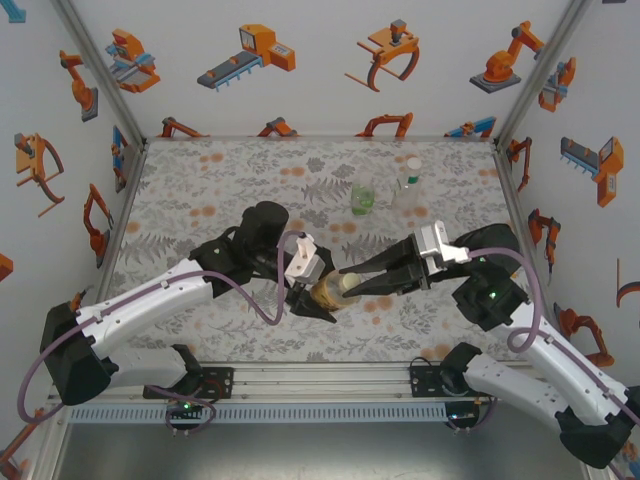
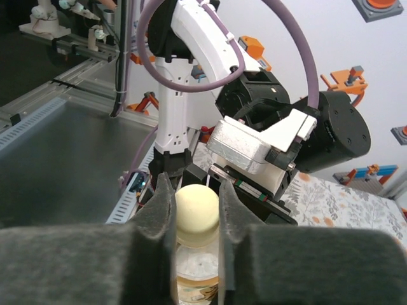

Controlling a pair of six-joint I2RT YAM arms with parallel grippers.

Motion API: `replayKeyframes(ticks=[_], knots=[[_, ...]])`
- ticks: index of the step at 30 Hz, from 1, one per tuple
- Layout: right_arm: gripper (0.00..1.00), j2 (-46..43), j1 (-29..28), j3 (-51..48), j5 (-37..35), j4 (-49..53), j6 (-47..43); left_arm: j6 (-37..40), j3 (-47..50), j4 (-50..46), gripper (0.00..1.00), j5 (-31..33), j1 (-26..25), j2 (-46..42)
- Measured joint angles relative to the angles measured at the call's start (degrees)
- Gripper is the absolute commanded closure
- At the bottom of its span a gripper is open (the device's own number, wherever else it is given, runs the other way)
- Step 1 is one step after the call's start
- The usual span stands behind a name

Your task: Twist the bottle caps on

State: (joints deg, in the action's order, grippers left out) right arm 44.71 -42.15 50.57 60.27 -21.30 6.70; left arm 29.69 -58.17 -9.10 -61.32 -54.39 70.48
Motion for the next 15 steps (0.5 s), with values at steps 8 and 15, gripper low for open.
replayKeyframes(ticks=[8,15], knots=[[1.00,-1.9,0.0,-0.2,-10.6,6.3,-2.5,-2.6,3.1,7.1,1.00,11.3,0.1,-2.4],[1.00,-2.4,0.0,-2.4,-26.7,8.9,-2.3,-5.8,5.5,11.0,1.00,27.7,0.1,-2.9]])
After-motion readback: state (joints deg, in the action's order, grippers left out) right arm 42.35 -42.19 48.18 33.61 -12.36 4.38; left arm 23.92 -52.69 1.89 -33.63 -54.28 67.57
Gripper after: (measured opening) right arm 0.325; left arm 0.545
